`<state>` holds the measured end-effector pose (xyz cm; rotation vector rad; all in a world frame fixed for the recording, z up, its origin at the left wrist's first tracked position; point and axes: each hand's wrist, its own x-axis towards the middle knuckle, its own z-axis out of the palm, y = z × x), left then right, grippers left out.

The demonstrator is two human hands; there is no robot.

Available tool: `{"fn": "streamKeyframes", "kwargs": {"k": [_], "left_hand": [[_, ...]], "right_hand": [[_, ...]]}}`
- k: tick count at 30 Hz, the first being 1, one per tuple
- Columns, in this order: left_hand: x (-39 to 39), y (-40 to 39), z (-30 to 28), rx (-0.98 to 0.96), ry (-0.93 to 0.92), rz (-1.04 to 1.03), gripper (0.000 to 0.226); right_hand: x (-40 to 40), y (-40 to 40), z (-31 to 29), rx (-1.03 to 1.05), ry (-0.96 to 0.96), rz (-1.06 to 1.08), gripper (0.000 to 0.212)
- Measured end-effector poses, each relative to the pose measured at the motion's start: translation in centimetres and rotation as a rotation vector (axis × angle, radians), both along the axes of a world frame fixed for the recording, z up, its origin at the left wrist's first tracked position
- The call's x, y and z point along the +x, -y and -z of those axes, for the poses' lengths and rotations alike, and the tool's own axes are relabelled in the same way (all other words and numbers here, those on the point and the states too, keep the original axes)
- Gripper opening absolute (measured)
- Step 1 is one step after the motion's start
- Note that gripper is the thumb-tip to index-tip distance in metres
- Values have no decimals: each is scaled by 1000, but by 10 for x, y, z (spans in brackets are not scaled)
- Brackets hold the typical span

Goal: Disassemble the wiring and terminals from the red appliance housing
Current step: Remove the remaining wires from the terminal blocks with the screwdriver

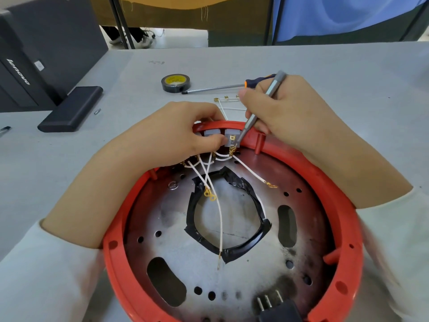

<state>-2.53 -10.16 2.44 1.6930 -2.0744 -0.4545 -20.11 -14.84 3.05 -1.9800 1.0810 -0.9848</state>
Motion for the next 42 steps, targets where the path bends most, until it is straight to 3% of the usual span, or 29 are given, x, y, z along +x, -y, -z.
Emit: {"fn": "streamKeyframes", "kwargs": {"k": [4, 13, 22, 28, 33, 42], "left_hand": [[0, 0, 0, 6, -4, -7, 11], [-1, -1, 0, 12, -24, -10, 14], [7, -9, -17, 196, -135, -10, 65], [20, -23, -15, 228, -107, -31, 29], [6, -19, -3, 184, -233, 28, 28], [7, -8, 0, 193, -229, 41, 26]], "right_hand": [[-3, -2, 1, -5, 107, -4, 40], [-3, -7, 2, -107, -80, -58, 44], [-4, -7, -3, 76, 159, 18, 41], [-7, -10, -4, 77, 83, 36, 36], [-18, -15, -19, 178, 97, -74, 38], [-5, -7, -8, -3, 82, -35, 36]]}}
